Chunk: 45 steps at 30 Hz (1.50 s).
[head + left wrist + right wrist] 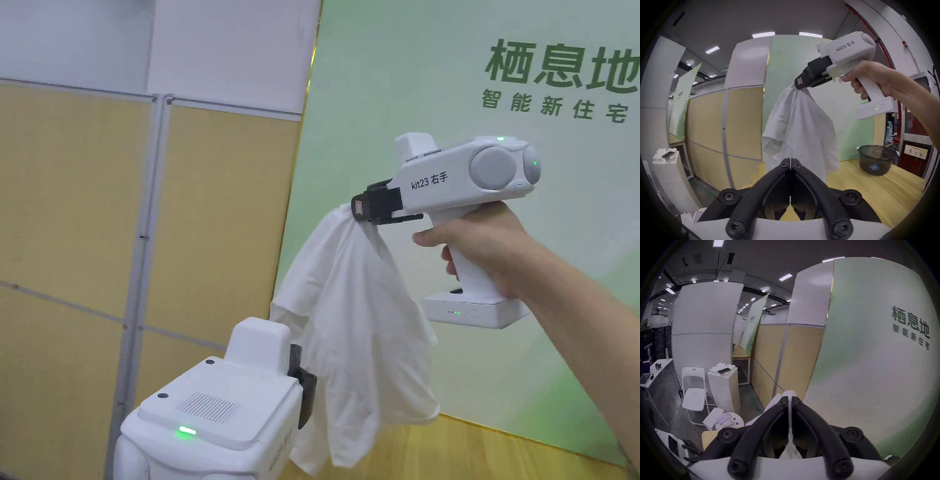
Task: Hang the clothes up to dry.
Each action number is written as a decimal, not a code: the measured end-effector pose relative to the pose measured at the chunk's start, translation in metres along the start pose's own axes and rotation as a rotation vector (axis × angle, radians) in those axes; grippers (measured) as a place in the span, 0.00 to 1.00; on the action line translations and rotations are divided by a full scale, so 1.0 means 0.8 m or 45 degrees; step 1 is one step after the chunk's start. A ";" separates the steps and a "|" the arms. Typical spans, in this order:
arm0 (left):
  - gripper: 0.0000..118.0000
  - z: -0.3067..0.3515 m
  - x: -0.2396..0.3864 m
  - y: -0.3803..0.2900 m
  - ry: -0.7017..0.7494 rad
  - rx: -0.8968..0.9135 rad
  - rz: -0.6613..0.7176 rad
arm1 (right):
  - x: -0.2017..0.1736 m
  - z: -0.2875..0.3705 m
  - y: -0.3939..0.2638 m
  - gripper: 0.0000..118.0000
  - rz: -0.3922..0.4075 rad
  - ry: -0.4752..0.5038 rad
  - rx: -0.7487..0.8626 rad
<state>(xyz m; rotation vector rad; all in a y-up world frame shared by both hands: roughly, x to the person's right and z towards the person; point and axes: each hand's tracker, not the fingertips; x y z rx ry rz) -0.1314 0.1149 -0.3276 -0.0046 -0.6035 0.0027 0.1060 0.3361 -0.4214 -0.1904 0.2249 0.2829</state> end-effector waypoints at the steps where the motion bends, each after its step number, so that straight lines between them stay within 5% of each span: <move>1: 0.00 0.000 -0.006 -0.002 0.018 0.006 0.011 | -0.004 -0.011 0.001 0.01 0.011 0.014 -0.009; 5: 0.00 0.001 -0.021 -0.010 0.078 0.007 0.010 | -0.017 -0.043 -0.014 0.01 -0.051 0.098 -0.079; 7: 0.00 -0.002 -0.029 -0.015 0.086 -0.001 0.016 | -0.026 -0.049 -0.017 0.01 0.047 0.048 0.029; 8: 0.00 -0.005 -0.032 -0.018 0.094 -0.011 0.028 | -0.028 -0.056 -0.031 0.01 -0.041 0.108 -0.060; 13: 0.00 -0.013 -0.032 -0.032 0.114 -0.042 0.036 | -0.037 -0.062 -0.077 0.01 -0.018 0.151 -0.077; 15: 0.00 -0.015 -0.025 -0.039 0.108 -0.047 0.044 | -0.033 -0.059 -0.116 0.01 -0.110 0.227 -0.157; 20: 0.00 -0.022 0.010 -0.056 0.053 -0.070 0.037 | -0.022 -0.004 -0.216 0.01 -0.071 0.179 -0.172; 23: 0.00 -0.033 0.035 -0.066 0.024 -0.065 0.038 | -0.002 0.046 -0.281 0.01 -0.029 0.004 -0.106; 25: 0.00 -0.040 0.050 -0.072 0.008 -0.077 0.047 | 0.019 0.083 -0.336 0.01 -0.143 0.066 -0.224; 33: 0.00 -0.048 0.077 -0.099 -0.099 -0.028 0.152 | 0.094 0.230 -0.465 0.01 -0.434 -0.190 -0.331; 38: 0.00 -0.052 0.084 -0.112 -0.101 -0.078 0.168 | 0.103 0.291 -0.508 0.01 -0.414 -0.313 -0.394; 45: 0.00 -0.063 0.084 -0.130 -0.103 -0.155 0.130 | 0.105 0.321 -0.552 0.02 -0.528 -0.388 -0.460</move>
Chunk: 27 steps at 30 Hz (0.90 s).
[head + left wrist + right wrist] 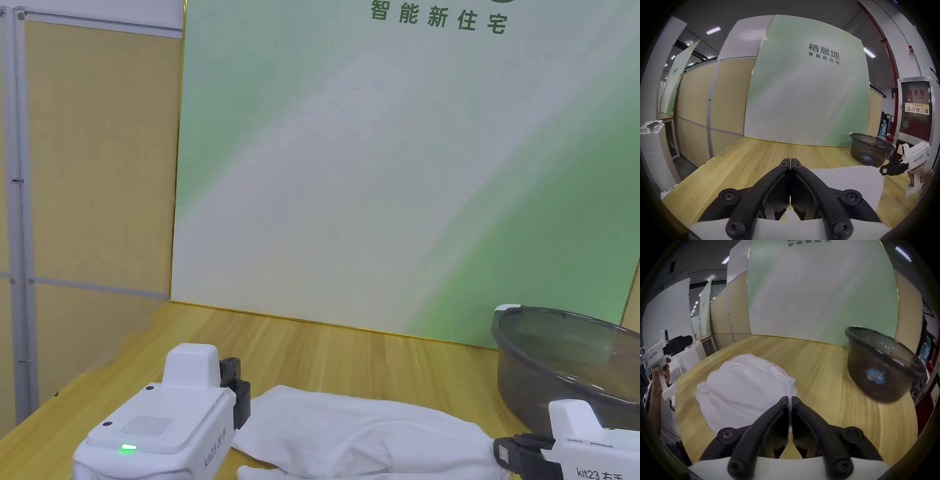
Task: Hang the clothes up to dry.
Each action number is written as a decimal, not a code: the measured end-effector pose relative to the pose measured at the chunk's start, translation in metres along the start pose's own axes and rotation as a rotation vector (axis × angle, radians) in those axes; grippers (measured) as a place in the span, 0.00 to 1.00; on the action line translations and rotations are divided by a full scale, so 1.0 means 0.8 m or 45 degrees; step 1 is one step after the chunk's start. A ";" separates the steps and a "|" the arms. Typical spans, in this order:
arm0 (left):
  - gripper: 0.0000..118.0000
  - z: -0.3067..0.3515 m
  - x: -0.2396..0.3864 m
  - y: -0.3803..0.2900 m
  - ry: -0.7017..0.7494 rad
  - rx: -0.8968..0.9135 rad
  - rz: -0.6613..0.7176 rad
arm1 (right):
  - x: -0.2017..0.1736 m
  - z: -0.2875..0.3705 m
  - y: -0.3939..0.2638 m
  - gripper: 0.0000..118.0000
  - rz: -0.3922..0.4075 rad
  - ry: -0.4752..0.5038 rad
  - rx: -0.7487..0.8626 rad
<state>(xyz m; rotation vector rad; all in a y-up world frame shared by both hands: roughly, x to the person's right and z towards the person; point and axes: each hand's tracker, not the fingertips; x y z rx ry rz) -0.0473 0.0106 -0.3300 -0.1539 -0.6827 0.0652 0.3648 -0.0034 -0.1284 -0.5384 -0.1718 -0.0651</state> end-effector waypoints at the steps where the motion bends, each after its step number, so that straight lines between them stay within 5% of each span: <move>1: 0.00 0.000 -0.001 0.000 -0.002 -0.001 0.007 | 0.001 -0.005 0.001 0.06 -0.032 -0.018 -0.026; 2: 0.00 0.000 -0.001 0.000 -0.011 -0.005 0.010 | -0.001 -0.008 0.003 0.19 -0.074 -0.039 -0.059; 4: 0.00 -0.001 -0.001 0.002 -0.021 -0.019 -0.007 | -0.020 -0.007 0.013 0.85 -0.087 -0.169 -0.087; 5: 0.00 -0.001 0.000 0.005 -0.010 -0.023 -0.021 | -0.025 -0.007 0.018 1.00 -0.030 -0.127 -0.001; 7: 0.00 0.003 0.000 0.011 -0.002 -0.023 -0.041 | -0.049 0.012 0.038 1.00 0.063 -0.101 0.329; 12: 0.00 0.006 -0.001 0.021 0.006 -0.030 -0.102 | -0.083 0.040 0.072 1.00 0.085 -0.165 0.468; 15: 0.00 0.007 -0.008 0.021 0.023 -0.041 -0.099 | -0.091 0.052 0.071 1.00 -0.158 -0.130 0.473; 17: 0.00 0.008 -0.015 0.019 0.024 -0.073 -0.061 | -0.108 0.071 0.064 0.93 -0.204 -0.205 0.542; 18: 0.00 0.006 -0.019 0.017 0.014 -0.115 -0.045 | -0.114 0.079 0.055 0.79 -0.219 -0.155 0.560; 19: 0.00 0.000 -0.025 0.016 -0.005 -0.194 -0.044 | -0.119 0.084 0.047 0.28 -0.193 -0.099 0.619; 20: 0.00 -0.006 -0.029 0.015 -0.016 -0.274 -0.054 | -0.126 0.083 0.043 0.01 -0.125 -0.140 0.664; 21: 0.00 -0.016 -0.034 0.014 -0.027 -0.371 -0.083 | -0.140 0.079 0.035 0.00 -0.118 -0.179 0.645; 22: 0.00 -0.025 -0.038 0.012 -0.034 -0.431 -0.113 | -0.142 0.084 0.037 0.00 0.016 -0.280 0.689; 24: 0.00 -0.044 -0.045 0.014 -0.055 -0.545 -0.135 | -0.139 0.071 0.025 0.00 0.012 -0.191 0.523; 26: 0.00 -0.066 -0.052 0.021 -0.151 -0.660 -0.136 | -0.146 0.063 0.027 0.00 0.101 -0.230 0.591; 27: 0.00 -0.082 -0.057 0.025 -0.276 -0.741 -0.100 | -0.138 0.054 0.021 0.00 0.004 -0.180 0.506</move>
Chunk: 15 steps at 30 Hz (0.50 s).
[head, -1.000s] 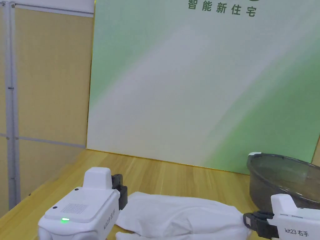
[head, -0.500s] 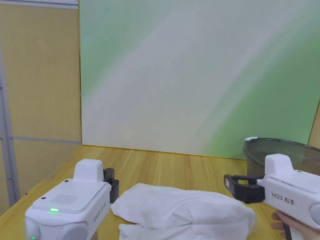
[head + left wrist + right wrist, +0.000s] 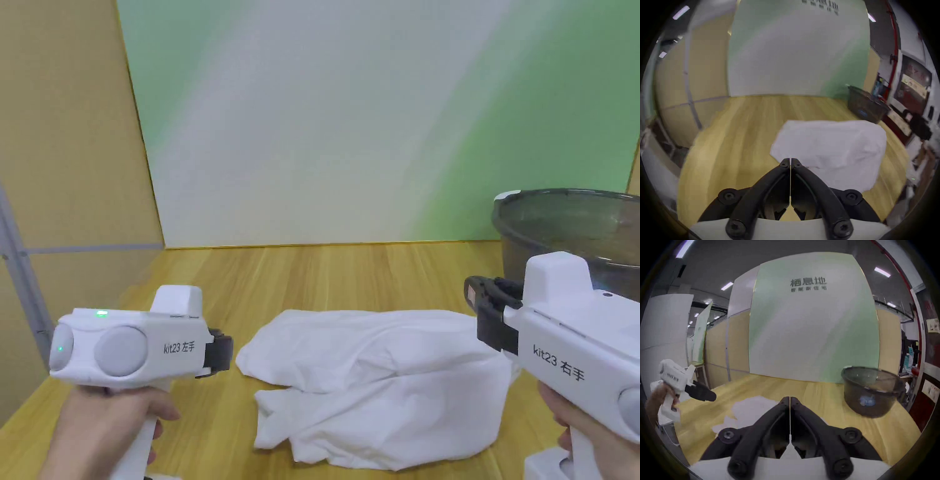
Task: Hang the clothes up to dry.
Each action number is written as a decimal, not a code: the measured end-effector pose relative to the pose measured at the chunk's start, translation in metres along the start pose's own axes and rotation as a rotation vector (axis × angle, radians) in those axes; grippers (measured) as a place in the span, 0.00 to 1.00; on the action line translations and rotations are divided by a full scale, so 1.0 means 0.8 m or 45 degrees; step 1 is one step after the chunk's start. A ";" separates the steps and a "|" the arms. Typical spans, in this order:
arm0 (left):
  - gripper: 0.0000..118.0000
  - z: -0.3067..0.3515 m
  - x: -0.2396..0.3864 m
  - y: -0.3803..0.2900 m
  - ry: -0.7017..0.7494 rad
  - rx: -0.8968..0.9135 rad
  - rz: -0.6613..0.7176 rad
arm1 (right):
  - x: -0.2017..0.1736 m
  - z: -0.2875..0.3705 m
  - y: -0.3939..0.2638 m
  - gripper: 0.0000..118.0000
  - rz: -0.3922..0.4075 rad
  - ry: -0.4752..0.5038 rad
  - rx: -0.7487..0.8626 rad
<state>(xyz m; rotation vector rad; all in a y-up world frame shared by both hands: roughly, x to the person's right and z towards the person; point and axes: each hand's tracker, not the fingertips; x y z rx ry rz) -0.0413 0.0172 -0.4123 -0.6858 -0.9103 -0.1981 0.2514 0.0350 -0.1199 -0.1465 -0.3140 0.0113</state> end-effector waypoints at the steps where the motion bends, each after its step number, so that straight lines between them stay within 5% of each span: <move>1: 0.00 -0.012 -0.005 0.011 -0.081 -0.061 0.002 | 0.007 -0.004 -0.006 0.00 -0.057 -0.028 -0.065; 8: 0.00 -0.110 -0.006 0.086 -0.040 -0.377 -0.066 | 0.005 -0.019 -0.026 0.00 -0.164 -0.060 -0.094; 9: 0.10 -0.119 -0.006 0.091 -0.067 -0.428 -0.027 | 0.006 -0.018 -0.030 0.00 -0.161 -0.055 -0.098; 10: 0.38 -0.127 -0.006 0.095 -0.064 -0.415 -0.015 | 0.002 -0.020 -0.034 0.00 -0.152 -0.045 -0.100; 13: 0.67 -0.151 0.003 0.094 -0.017 -0.405 0.012 | 0.012 -0.020 -0.045 0.00 -0.146 -0.005 -0.131; 14: 0.92 -0.153 0.007 0.091 0.015 -0.409 -0.020 | 0.012 -0.022 -0.047 0.00 -0.142 -0.011 -0.137; 15: 1.00 -0.155 0.004 0.097 0.019 -0.402 -0.029 | 0.015 -0.021 -0.049 0.00 -0.131 -0.018 -0.150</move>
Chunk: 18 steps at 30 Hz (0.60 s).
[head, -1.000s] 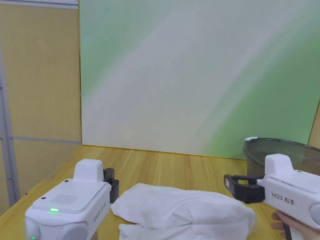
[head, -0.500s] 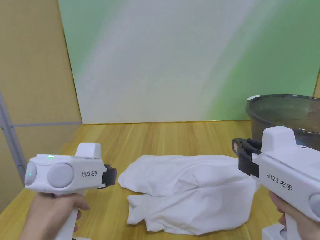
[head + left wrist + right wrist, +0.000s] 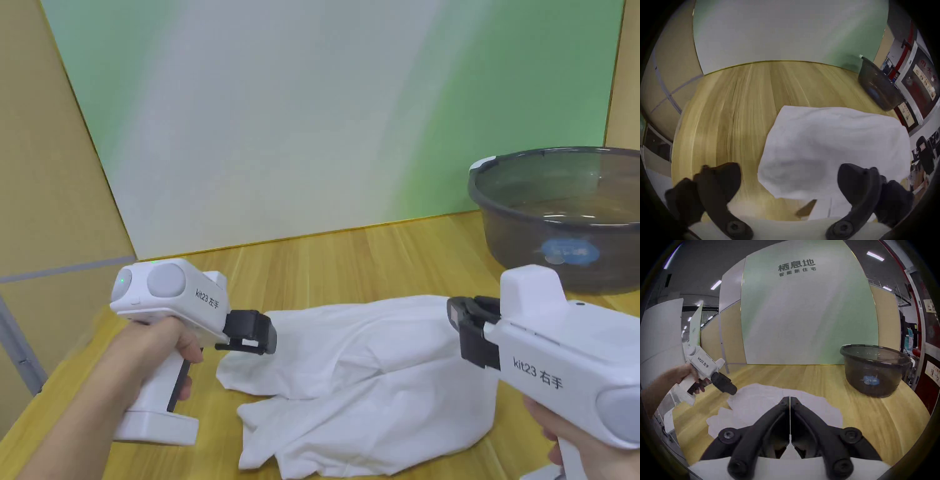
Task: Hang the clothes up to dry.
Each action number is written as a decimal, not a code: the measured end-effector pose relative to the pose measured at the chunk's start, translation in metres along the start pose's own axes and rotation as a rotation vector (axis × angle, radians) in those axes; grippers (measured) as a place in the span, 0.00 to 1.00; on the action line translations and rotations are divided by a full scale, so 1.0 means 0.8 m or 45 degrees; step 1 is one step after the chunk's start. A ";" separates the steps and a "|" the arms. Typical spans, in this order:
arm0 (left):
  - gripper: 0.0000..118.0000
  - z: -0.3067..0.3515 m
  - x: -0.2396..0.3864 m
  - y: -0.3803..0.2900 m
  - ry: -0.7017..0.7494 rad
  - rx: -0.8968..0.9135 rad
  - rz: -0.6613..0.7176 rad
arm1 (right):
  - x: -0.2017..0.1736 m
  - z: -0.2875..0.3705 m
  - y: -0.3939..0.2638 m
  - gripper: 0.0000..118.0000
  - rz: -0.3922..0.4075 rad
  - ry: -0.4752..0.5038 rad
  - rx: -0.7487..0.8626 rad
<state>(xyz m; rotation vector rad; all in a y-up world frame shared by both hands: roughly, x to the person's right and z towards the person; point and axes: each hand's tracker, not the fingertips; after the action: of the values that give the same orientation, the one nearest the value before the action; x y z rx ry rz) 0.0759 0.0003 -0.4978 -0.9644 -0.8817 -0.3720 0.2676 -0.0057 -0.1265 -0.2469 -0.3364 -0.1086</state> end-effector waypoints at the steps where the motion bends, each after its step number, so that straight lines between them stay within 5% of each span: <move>1: 0.95 -0.004 -0.004 0.007 -0.003 0.006 0.017 | 0.004 0.000 -0.001 0.00 0.010 -0.007 -0.014; 6: 0.89 -0.032 -0.018 0.007 0.042 -0.016 0.010 | 0.016 0.003 -0.004 0.00 -0.005 0.013 -0.035; 8: 0.80 -0.037 -0.022 0.004 0.052 -0.039 0.000 | 0.018 0.002 -0.004 0.00 -0.010 0.010 -0.041; 11: 0.49 -0.042 -0.024 -0.007 0.029 -0.067 0.034 | 0.018 0.002 -0.007 0.00 -0.026 0.034 -0.051; 14: 0.32 -0.038 -0.014 -0.007 0.054 -0.048 0.037 | 0.016 -0.003 -0.013 0.00 -0.034 0.049 -0.053; 16: 0.02 -0.035 -0.010 -0.010 0.068 -0.075 0.019 | 0.017 -0.006 -0.017 0.00 -0.037 0.039 -0.066; 18: 0.01 -0.033 -0.006 -0.022 -0.124 -0.021 0.003 | 0.015 -0.007 -0.020 0.00 -0.008 -0.012 -0.082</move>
<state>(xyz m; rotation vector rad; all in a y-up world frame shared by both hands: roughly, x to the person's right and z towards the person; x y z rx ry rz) 0.0743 -0.0321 -0.4989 -1.0055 -0.9671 -0.3325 0.2786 -0.0234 -0.1238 -0.3100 -0.3434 -0.1242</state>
